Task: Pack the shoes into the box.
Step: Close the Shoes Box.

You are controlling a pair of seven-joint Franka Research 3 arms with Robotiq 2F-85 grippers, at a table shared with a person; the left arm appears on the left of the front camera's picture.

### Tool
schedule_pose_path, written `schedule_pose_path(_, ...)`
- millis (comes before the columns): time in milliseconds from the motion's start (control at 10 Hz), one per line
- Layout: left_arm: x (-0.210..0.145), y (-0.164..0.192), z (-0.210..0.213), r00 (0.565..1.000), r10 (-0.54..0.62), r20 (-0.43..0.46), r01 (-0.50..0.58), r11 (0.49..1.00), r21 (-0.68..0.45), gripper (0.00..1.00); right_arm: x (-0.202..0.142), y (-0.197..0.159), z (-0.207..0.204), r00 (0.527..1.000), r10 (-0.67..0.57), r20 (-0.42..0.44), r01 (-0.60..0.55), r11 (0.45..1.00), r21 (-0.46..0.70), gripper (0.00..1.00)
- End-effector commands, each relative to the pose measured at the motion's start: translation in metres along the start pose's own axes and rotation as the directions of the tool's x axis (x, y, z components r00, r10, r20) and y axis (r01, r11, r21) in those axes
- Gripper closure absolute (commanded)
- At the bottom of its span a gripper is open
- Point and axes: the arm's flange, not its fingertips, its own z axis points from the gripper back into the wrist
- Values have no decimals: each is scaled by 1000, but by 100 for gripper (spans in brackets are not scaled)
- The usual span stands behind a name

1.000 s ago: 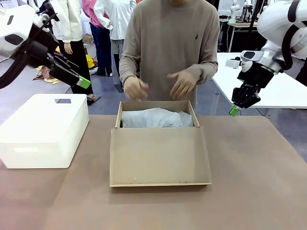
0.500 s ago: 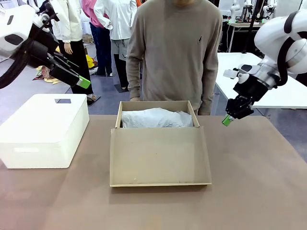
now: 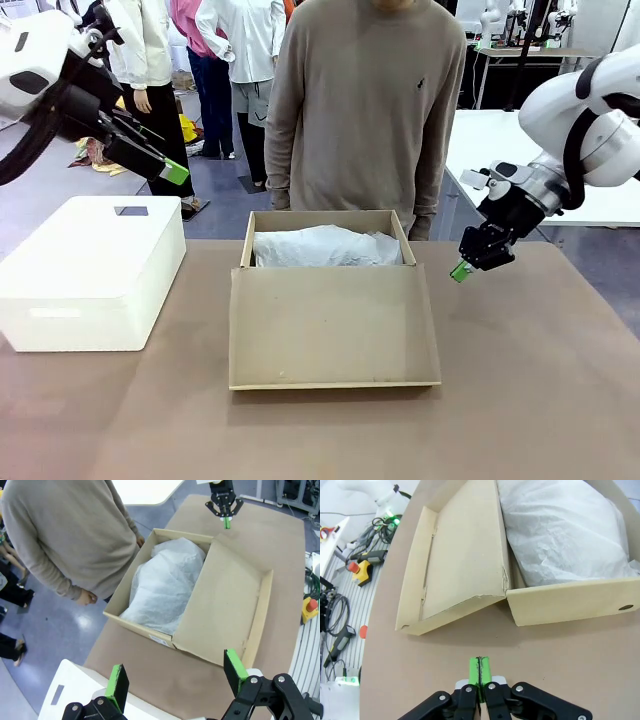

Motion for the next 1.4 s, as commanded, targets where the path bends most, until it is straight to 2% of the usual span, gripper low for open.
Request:
schedule_pose_path(0, -1, 0, 1, 1000, 1, 7, -1, 1000, -9, 0, 1, 2, 4, 1000, 2, 3, -2, 1000, 0, 100)
schedule_pose_path(600, -1, 0, 1, 1000, 1, 7, -1, 1000, -9, 0, -1, 0, 1, 1000, -2, 0, 2, 1000, 1, 100)
schedule_pose_path(1300, -1, 0, 1, 1000, 1, 7, -1, 1000, -9, 0, -20, 1, -47, 998, 47, 38, -51, 994, 96, 100)
